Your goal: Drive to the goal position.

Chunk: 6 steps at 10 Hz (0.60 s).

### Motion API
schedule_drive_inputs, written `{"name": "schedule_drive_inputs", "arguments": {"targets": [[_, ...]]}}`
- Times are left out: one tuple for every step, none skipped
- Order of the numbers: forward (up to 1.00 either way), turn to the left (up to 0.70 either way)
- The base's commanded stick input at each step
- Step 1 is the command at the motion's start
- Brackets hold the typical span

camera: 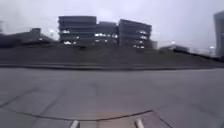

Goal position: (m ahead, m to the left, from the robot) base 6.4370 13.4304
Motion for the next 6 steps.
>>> {"name": "schedule_drive_inputs", "arguments": {"targets": [[0.00, 1.00], [0.00, 1.00], [0.00, 1.00], [0.00, 1.00], [0.00, 1.00], [0.00, 1.00]]}}
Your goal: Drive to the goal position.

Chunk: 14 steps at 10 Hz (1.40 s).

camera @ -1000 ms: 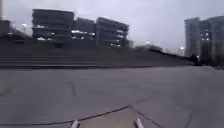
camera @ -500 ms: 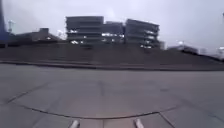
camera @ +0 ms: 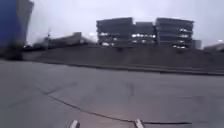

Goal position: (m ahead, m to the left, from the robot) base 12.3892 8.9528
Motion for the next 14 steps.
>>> {"name": "schedule_drive_inputs", "arguments": {"targets": [[0.00, 1.00], [0.00, 1.00], [0.00, 1.00], [0.27, 0.84], [0.94, 0.44], [1.00, 0.40], [1.00, 0.21], [1.00, 0.00], [1.00, 0.00], [1.00, 0.00], [1.00, 0.00], [1.00, 0.00], [1.00, 0.00], [1.00, 0.05]]}}
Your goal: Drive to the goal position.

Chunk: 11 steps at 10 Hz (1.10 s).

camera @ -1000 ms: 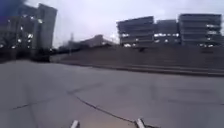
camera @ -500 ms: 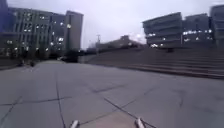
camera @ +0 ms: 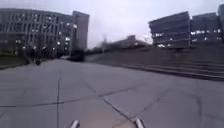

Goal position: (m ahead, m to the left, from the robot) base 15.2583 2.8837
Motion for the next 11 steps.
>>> {"name": "schedule_drive_inputs", "arguments": {"targets": [[1.00, 0.28], [1.00, 0.40], [1.00, 0.40], [1.00, 0.40], [1.00, 0.40], [1.00, 0.40], [1.00, 0.40], [1.00, 0.36], [1.00, 0.03], [1.00, 0.00], [1.00, 0.00]]}}
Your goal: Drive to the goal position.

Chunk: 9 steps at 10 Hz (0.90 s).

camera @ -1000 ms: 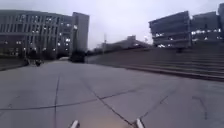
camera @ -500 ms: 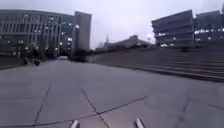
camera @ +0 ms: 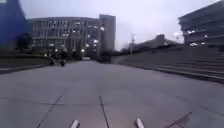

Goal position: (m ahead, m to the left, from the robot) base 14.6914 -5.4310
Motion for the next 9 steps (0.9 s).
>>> {"name": "schedule_drive_inputs", "arguments": {"targets": [[1.00, 0.00], [1.00, 0.00], [1.00, 0.00], [1.00, 0.00], [1.00, 0.00], [1.00, 0.00], [1.00, 0.00], [1.00, 0.00], [1.00, 0.00]]}}
